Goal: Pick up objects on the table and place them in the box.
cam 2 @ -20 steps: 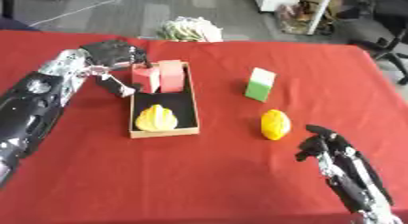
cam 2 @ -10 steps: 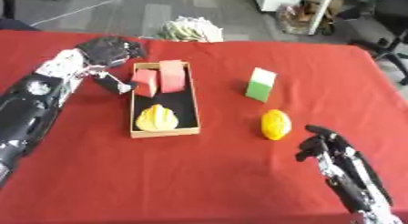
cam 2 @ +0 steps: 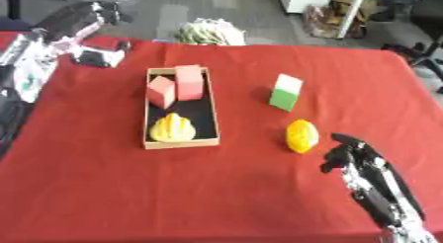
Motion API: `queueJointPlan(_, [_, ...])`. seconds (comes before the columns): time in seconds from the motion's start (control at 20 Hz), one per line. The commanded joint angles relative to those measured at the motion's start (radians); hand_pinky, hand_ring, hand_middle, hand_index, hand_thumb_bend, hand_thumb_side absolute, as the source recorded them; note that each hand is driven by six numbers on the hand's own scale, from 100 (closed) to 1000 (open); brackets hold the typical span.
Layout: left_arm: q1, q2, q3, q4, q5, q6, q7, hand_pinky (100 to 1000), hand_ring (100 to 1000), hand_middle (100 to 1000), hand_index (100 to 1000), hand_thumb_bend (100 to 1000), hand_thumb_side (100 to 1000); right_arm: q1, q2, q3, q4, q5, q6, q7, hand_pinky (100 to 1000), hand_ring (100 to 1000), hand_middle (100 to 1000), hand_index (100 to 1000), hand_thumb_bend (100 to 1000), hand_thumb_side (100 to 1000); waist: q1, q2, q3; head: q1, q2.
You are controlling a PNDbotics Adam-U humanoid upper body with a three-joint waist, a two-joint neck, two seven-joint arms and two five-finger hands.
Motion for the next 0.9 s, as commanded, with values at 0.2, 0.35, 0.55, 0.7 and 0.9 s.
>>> queueJointPlan(0.2, [0.227, 0.150, 0.031, -0.447, 0.587, 0.088, -0.116, 739, 619, 641, 822, 100, 509, -0.075, -0.195, -0.011, -0.010, 0.018, -0.076, -0.010, 618, 512, 562, 843, 100, 370, 0.005, -0.026, 0.020, -0.037, -0.004])
queueJointPlan(0.35, [0.360, 0.151, 0.064, -0.583, 0.693, 0.144, -0.159, 729, 606, 626, 818, 100, 572, -0.111, -0.305, 0.009, 0.026, 0.040, -0.138, 0.000, 641, 543, 597, 871, 100, 288, 0.002, -0.027, 0.034, -0.053, -0.004])
queueJointPlan(0.55, [0.508, 0.114, 0.097, -0.659, 0.739, 0.207, -0.202, 713, 583, 605, 812, 100, 668, -0.162, -0.443, 0.056, 0.096, 0.102, -0.235, 0.031, 676, 602, 654, 908, 100, 213, -0.001, -0.028, 0.048, -0.078, -0.004])
queueJointPlan(0.7, [0.586, 0.070, 0.114, -0.675, 0.751, 0.245, -0.219, 706, 572, 593, 809, 100, 722, -0.215, -0.533, 0.107, 0.146, 0.178, -0.301, 0.074, 729, 697, 738, 946, 100, 198, -0.003, -0.031, 0.057, -0.103, -0.004])
queueJointPlan(0.9, [0.638, 0.028, 0.124, -0.695, 0.756, 0.275, -0.235, 704, 567, 588, 809, 100, 758, -0.302, -0.608, 0.171, 0.208, 0.303, -0.380, 0.123, 783, 789, 816, 971, 100, 222, -0.006, -0.032, 0.069, -0.129, -0.004])
